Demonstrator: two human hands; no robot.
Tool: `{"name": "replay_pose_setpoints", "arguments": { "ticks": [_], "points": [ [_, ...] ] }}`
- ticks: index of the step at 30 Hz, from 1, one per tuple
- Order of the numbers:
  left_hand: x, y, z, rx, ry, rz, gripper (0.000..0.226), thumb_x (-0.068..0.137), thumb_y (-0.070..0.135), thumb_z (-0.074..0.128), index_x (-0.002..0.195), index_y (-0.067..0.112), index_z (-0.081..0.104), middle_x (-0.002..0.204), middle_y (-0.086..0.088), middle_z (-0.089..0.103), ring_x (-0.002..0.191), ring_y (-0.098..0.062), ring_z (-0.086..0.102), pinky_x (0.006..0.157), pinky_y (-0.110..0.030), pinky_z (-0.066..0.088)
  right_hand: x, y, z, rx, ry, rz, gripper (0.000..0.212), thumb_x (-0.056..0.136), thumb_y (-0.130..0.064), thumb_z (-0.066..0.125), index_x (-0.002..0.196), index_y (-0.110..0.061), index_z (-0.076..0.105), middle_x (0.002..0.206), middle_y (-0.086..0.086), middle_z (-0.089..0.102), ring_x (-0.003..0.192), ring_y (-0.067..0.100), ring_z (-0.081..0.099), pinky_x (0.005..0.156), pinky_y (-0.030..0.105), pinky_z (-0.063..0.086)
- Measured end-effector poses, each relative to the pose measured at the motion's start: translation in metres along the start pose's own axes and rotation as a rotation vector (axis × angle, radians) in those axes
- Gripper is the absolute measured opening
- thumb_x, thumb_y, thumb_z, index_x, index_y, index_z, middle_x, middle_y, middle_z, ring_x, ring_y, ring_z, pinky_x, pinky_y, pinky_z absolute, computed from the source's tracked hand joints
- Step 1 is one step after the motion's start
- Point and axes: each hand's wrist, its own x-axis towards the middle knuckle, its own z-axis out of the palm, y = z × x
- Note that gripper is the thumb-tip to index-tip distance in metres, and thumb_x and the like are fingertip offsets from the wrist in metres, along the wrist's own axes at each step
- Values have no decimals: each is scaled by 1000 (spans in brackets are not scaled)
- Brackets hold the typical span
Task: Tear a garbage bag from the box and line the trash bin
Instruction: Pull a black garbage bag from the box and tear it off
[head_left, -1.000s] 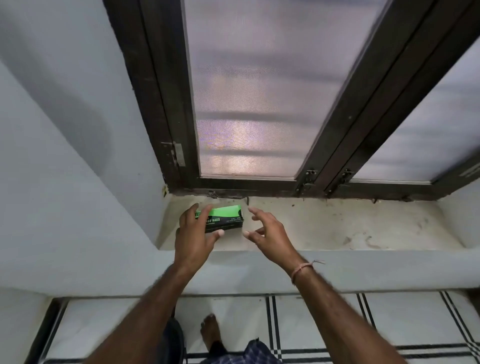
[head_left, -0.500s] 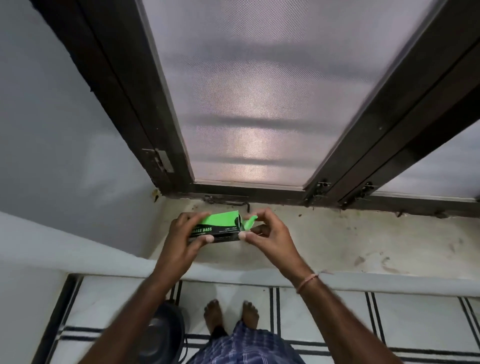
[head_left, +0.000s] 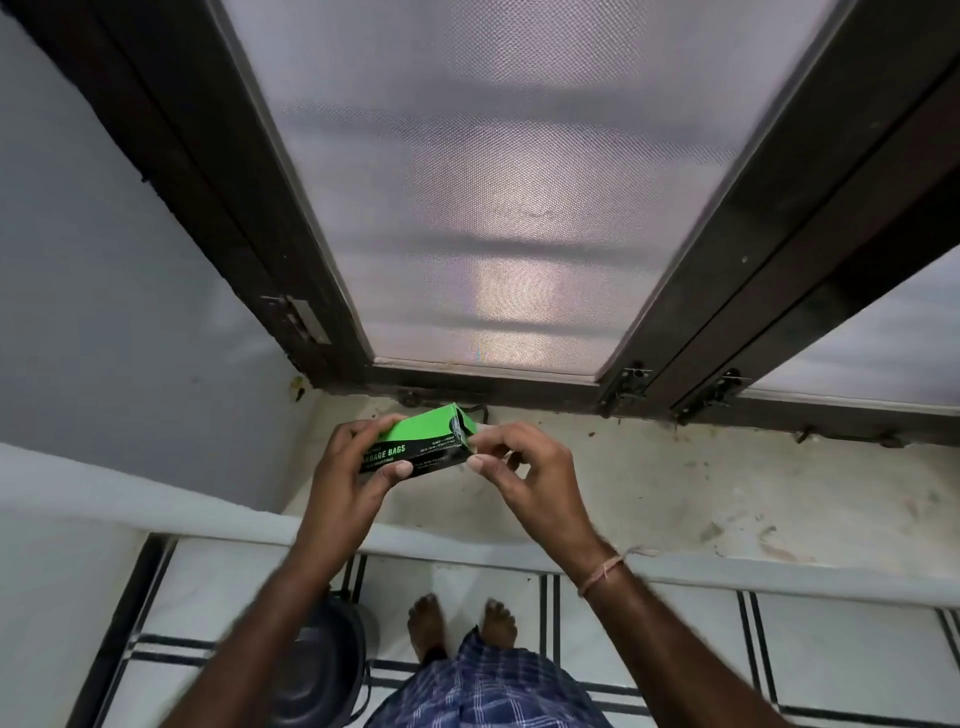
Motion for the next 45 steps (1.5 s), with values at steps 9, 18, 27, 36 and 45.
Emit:
{"name": "replay_pose_setpoints", "arguments": {
  "ticks": [9, 18, 27, 36, 45],
  "points": [
    [-10, 10, 0, 5, 3, 4, 51, 84, 34, 72, 134, 29, 64, 126, 3, 56, 117, 10, 55, 88, -3, 45, 1, 2, -3, 78, -106, 74, 48, 91, -19, 77, 138, -26, 69, 107, -3, 65, 92, 9, 66, 81, 19, 55],
    [-6, 15, -11, 105, -10, 21, 53, 84, 32, 71, 137, 28, 65, 122, 2, 56, 116, 6, 54, 87, 0, 40, 4, -3, -9, 416, -114, 227, 14, 95, -15, 74, 93, -1, 77, 98, 23, 73, 88, 20, 70, 82, 32, 60],
    [12, 50, -19, 511, -69, 212, 54, 86, 22, 81, 137, 28, 65, 125, 0, 52, 120, -22, 45, 95, -29, 41, 0, 4, -2, 647, -185, 399, 42, 95, 5, 69, 135, -4, 62, 132, 16, 71, 115, 17, 69, 93, 27, 58],
    [25, 90, -24, 745, -124, 375, 62, 77, 25, 89, 135, 30, 68, 126, -3, 58, 118, -26, 50, 84, -40, 55, -1, 6, -4, 1004, -174, 549, 39, 102, 2, 58, 140, -9, 57, 137, 18, 65, 119, 21, 65, 93, 28, 58],
    [18, 39, -24, 396, -146, 127, 51, 89, 17, 78, 134, 36, 63, 127, 6, 46, 119, 3, 50, 101, -35, 49, -4, 14, -20, 800, -38, 496, 31, 92, -5, 76, 122, -10, 69, 127, 20, 70, 117, 32, 70, 95, 37, 61]
  ]
}}
